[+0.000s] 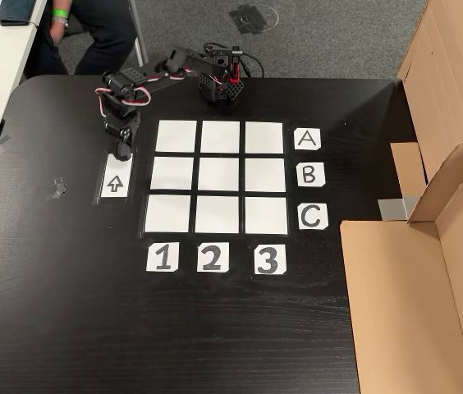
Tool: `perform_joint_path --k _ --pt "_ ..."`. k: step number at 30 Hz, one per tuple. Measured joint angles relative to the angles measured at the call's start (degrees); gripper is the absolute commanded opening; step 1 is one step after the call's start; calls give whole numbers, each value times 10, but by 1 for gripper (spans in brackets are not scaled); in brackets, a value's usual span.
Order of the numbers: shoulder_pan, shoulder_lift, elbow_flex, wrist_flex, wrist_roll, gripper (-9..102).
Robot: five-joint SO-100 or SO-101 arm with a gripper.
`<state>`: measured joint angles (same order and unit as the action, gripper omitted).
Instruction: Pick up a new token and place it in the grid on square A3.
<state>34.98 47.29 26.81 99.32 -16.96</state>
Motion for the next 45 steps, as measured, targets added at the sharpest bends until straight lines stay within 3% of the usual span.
perform_joint_path --k 11,28,45 --pt "-96 172 113 2 12 12" --pt "-368 483 409 2 4 11" --pt "-537 724 775 1 -150 11"
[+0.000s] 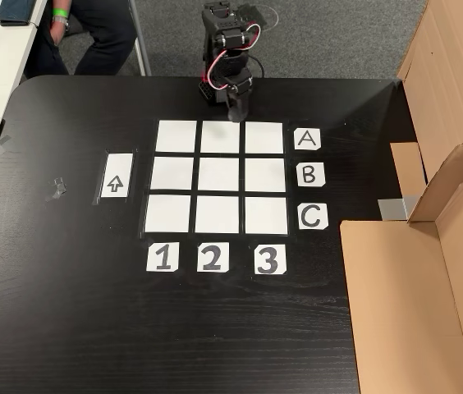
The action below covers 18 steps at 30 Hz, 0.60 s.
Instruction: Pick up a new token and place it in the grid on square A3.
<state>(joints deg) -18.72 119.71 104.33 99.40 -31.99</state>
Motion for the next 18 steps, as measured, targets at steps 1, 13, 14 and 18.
perform_joint_path --k 1,13,14,18 --pt "-11 6 11 -2 -8 11" --pt "-101 18 157 -97 -77 11" --pt "-103 18 171 -105 -80 11" --pt "-142 18 216 -146 -91 11"
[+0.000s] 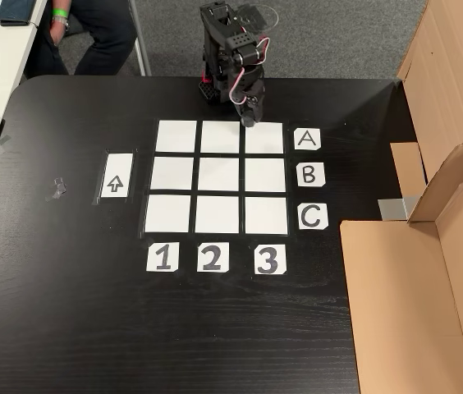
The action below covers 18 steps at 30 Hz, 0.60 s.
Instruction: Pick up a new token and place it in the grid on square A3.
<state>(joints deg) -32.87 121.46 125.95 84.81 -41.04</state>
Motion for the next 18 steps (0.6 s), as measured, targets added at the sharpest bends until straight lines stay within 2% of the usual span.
perform_joint_path --k 18 --pt "-34 -90 44 -111 -17 11"
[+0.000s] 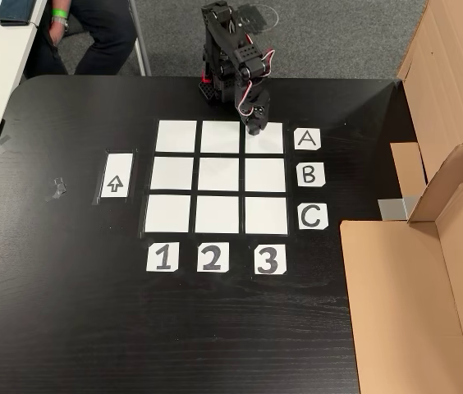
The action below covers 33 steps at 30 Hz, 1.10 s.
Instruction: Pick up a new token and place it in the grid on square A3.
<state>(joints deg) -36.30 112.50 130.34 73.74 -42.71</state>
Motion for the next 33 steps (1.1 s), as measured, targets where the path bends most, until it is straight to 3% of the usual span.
perform_joint_path --k 33 --pt "-52 -91 14 -74 -4 11"
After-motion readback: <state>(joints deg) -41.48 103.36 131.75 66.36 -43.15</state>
